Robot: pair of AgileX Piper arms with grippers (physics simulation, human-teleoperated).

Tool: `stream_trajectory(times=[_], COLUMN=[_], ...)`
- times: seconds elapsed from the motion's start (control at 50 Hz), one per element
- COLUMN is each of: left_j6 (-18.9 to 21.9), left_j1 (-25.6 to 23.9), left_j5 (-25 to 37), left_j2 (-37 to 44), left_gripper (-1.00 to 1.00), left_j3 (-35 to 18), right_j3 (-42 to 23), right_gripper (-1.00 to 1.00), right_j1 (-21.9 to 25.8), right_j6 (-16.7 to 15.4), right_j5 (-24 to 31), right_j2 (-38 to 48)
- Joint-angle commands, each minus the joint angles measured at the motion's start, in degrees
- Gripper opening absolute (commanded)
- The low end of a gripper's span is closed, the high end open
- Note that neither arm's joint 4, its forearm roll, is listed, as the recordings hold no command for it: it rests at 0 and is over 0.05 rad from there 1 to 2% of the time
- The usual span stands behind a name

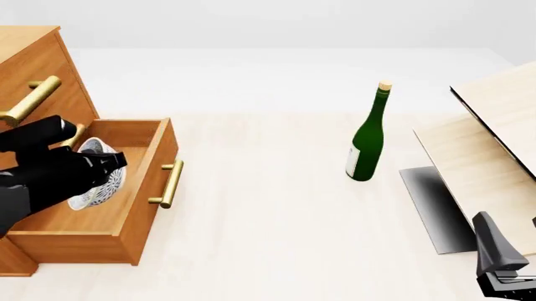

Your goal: Put the bowl in the bottom drawer of the cabinet.

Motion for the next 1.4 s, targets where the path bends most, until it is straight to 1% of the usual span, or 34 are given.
stream_trajectory(times=[0.02,0.14,0.18,0.48,0.66,0.76,0.78,0.82,1.06,1.3,1.4], left_j6=[0.4,0.7,1.3,1.5,0.7,1.8,3.4,2.7,4.3,4.8,6.2], left_j1=[1.1,1.2,2.2,2.9,2.1,2.7,2.9,3.1,4.3,4.9,6.5], left_j5=[-2.6,-3.1,-3.2,-4.8,-5.8,-5.9,-5.8,-6.0,-7.2,-8.7,-8.9], left_j2=[2.7,3.5,3.4,5.4,6.5,7.1,7.1,7.4,9.3,11.1,11.6], left_gripper=[-1.00,-1.00,-1.00,-1.00,-1.00,-1.00,-1.00,-1.00,-1.00,-1.00,-1.00], left_j3=[0.6,0.7,0.8,1.1,1.4,1.2,1.0,1.2,1.0,1.4,1.5], right_j3=[0.0,0.0,0.0,0.0,0.0,0.0,0.0,0.0,0.0,0.0,0.0], right_gripper=[1.00,1.00,1.00,1.00,1.00,1.00,1.00,1.00,1.00,1.00,1.00], right_j1=[0.0,0.0,0.0,0.0,0.0,0.0,0.0,0.0,0.0,0.0,0.0], right_j6=[0.0,0.0,0.0,0.0,0.0,0.0,0.0,0.0,0.0,0.0,0.0], right_j5=[0.0,0.0,0.0,0.0,0.0,0.0,0.0,0.0,0.0,0.0,0.0], right_j2=[0.0,0.0,0.0,0.0,0.0,0.0,0.0,0.0,0.0,0.0,0.0])
